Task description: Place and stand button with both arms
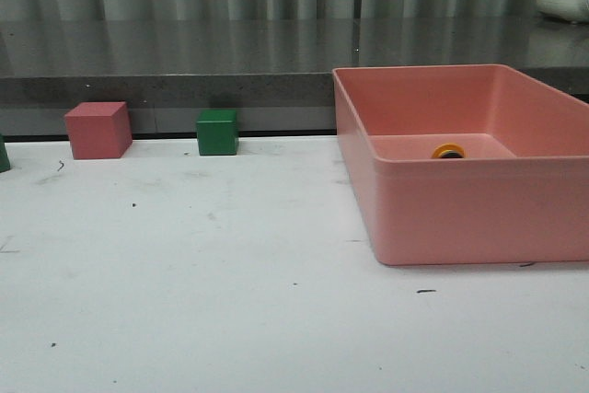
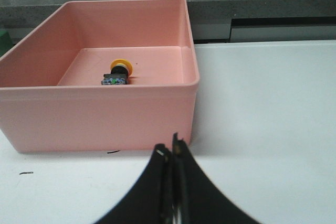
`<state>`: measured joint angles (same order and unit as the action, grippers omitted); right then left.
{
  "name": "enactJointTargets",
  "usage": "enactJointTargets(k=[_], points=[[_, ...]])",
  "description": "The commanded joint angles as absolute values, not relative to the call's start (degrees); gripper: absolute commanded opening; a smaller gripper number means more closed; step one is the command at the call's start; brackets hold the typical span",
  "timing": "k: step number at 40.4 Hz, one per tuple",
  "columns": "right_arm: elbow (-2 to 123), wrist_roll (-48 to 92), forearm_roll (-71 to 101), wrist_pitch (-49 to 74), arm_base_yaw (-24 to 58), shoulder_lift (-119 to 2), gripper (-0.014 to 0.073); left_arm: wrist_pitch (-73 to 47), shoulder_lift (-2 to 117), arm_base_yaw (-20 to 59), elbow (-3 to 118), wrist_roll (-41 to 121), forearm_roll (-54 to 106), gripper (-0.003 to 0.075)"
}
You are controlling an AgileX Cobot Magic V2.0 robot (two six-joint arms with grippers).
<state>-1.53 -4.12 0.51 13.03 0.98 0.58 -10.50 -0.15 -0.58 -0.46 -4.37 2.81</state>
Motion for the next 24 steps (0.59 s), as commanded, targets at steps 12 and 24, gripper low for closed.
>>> enactJointTargets(k=[12, 24], points=[[-1.3, -3.7, 0.0, -1.1, 0.7, 1.6, -0.0061, 10.0, -1.4, -0.7, -1.3, -4.3, 3.3, -0.002], [10.6, -3.7, 0.0, -2.6, 0.7, 0.8, -0.0061, 10.8, -0.2, -0.7, 9.7, -4.3, 3.3, -0.002]])
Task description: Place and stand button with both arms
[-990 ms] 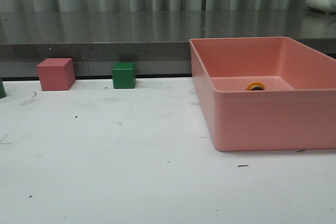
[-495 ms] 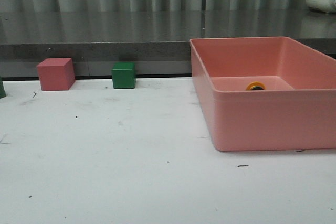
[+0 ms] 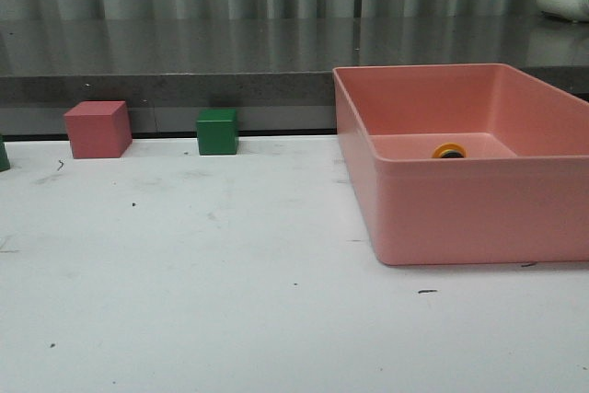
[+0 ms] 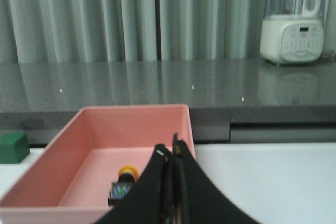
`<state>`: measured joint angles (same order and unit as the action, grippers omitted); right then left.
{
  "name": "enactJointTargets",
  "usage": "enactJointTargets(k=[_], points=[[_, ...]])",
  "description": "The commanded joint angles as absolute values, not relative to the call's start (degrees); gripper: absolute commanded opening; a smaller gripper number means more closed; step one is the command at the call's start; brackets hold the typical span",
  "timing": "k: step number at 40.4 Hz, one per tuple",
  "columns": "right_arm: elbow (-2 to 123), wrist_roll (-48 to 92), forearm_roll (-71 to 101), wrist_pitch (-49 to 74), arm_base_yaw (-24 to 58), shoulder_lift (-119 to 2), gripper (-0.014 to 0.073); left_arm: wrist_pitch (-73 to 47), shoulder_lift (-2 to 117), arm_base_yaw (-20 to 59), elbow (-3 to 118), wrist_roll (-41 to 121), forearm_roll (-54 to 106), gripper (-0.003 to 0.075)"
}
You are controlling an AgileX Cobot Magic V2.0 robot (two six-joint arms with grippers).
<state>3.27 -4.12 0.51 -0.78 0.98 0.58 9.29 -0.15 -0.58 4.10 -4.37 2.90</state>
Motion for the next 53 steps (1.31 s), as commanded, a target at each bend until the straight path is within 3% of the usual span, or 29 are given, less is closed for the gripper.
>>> enactJointTargets(k=[1, 11, 21, 26, 31, 35, 38, 41, 45, 53], points=[[12.2, -3.7, 0.0, -0.3, 0.7, 0.0, -0.0061, 8.7, 0.6, -0.7, 11.4, -4.3, 3.3, -0.002], [29.9, -3.7, 0.0, 17.7, 0.7, -17.4, -0.0059, -9.1, 17.2, -0.7, 24.2, -4.3, 3.3, -0.002], [34.1, -3.7, 0.0, 21.4, 0.7, -27.4, -0.0055, -11.5, 27.3, -0.7, 28.0, -4.3, 3.3, -0.002], [34.0, -3.7, 0.0, 21.5, 0.7, -27.5, 0.0048, -11.3, 27.7, -0.7, 28.0, -4.3, 3.3, -0.0014], [34.0, -3.7, 0.0, 20.9, 0.7, -27.5, 0.0286, -11.3, 27.7, -0.7, 28.0, -4.3, 3.3, 0.0123], [34.0, -3.7, 0.0, 20.0, 0.7, -27.5, 0.0491, -11.3, 27.7, -0.7, 28.0, -4.3, 3.3, 0.0365], [34.0, -3.7, 0.0, 19.0, 0.7, -27.5, 0.0567, -11.3, 27.7, -0.7, 28.0, -4.3, 3.3, 0.0552], [34.0, -3.7, 0.0, 17.8, 0.7, -27.5, 0.0592, -11.3, 27.7, -0.7, 28.0, -4.3, 3.3, 0.0666], [34.0, -3.7, 0.0, 16.0, 0.7, -28.4, 0.0593, -11.3, 27.7, -0.7, 28.0, -4.3, 3.3, 0.0687], [39.5, -3.7, 0.0, 15.5, 0.8, -41.7, 0.0593, -11.3, 27.7, -0.7, 28.0, -4.3, 3.3, 0.0634]])
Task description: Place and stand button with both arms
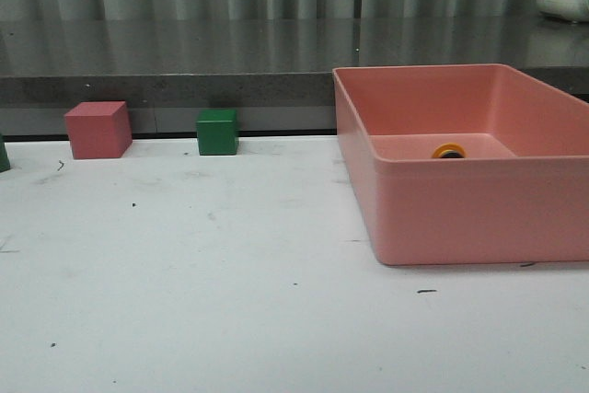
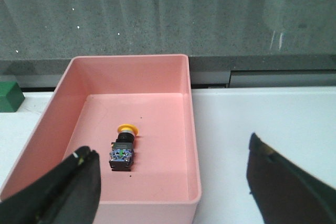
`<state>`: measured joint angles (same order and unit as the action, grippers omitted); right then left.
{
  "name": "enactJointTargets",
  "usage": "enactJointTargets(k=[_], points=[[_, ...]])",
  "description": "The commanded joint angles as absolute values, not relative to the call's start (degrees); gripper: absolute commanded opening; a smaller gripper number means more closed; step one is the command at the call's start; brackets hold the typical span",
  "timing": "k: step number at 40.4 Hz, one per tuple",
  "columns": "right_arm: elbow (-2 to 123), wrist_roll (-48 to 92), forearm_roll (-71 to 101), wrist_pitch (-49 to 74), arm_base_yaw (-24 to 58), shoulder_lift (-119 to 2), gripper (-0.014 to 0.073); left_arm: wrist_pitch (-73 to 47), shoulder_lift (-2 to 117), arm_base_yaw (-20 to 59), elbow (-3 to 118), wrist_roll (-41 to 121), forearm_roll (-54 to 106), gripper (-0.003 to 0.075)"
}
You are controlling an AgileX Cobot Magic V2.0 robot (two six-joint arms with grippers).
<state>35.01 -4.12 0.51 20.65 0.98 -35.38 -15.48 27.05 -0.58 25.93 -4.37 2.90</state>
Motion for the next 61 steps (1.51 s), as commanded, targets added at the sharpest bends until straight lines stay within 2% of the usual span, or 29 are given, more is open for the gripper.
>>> enactJointTargets(k=[1, 8, 16, 27, 40, 50, 53, 59, 61], points=[[40.9, -3.7, 0.4, 15.7, 0.9, -44.2, 0.0593, -11.3, 27.7, -0.7, 28.0, -4.3, 3.3, 0.0628], [50.7, -3.7, 8.7, 20.4, 3.8, -61.3, 0.0593, -11.3, 27.7, -0.7, 28.0, -4.3, 3.3, 0.0596], [63.4, -3.7, 9.0, 29.4, 9.5, -78.5, 0.0593, -11.3, 27.7, -0.7, 28.0, -4.3, 3.3, 0.0596], [83.2, -3.7, 9.0, 44.4, 9.5, -100.7, 0.0593, -11.3, 27.7, -0.7, 28.0, -4.3, 3.3, 0.0596], [97.9, -6.9, 8.9, 50.8, 7.6, -117.7, 0.0591, -11.3, 27.7, -0.7, 28.0, -4.3, 3.3, 0.0596], [99.1, -6.9, 8.9, 50.5, 6.9, -120.4, 0.0589, -11.5, 27.7, -0.7, 28.0, -4.3, 3.2, 0.0596], [99.1, -6.9, 8.9, 50.7, 6.9, -120.7, 0.0526, -11.5, 27.7, -0.7, 28.0, -4.3, 3.2, 0.0596], [99.1, -6.9, 9.0, 51.1, 6.9, -120.7, 0.0266, -11.5, 27.7, -0.7, 28.0, -4.3, 3.2, 0.0596], [99.1, -6.9, 9.0, 51.3, 6.9, -120.7, 0.0214, -11.5, 27.7, -0.7, 28.0, -4.3, 3.2, 0.0596]])
